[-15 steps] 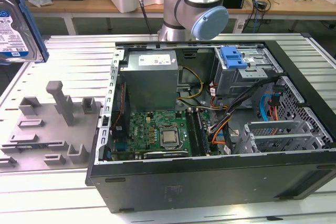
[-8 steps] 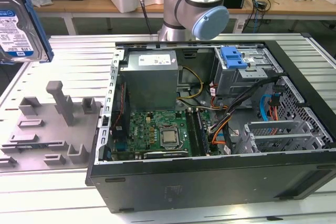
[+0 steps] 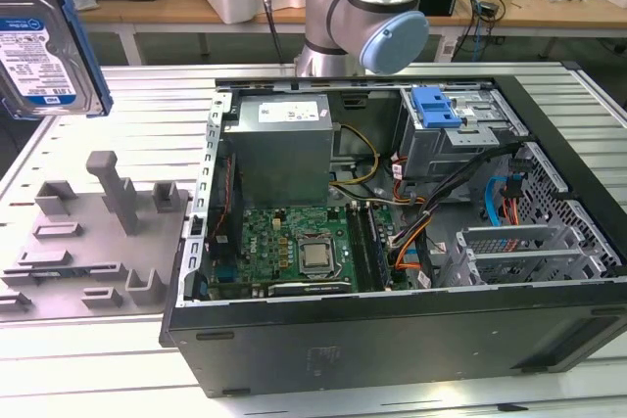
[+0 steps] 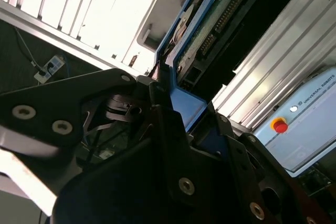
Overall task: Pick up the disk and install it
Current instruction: 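Pick up the disk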
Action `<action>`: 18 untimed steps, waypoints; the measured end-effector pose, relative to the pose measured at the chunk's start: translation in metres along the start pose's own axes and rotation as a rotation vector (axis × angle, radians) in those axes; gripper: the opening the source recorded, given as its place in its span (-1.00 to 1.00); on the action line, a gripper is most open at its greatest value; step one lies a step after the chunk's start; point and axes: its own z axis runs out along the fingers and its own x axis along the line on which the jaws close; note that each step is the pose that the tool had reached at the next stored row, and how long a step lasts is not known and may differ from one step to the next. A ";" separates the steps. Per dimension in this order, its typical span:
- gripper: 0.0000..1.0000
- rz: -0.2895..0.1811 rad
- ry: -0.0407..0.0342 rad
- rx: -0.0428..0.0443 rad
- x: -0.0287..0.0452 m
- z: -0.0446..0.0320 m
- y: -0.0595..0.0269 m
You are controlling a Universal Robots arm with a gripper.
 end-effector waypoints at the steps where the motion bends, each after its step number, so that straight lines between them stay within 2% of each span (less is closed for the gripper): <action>1: -0.26 0.000 -0.0001 0.0000 0.0004 -0.0002 -0.0024; 11: -0.26 0.000 -0.0001 0.0001 0.0039 -0.0023 -0.0241; 14: -0.26 0.000 -0.0001 0.0001 0.0061 -0.0036 -0.0355; 18: -0.26 0.000 -0.0001 0.0001 0.0079 -0.0047 -0.0458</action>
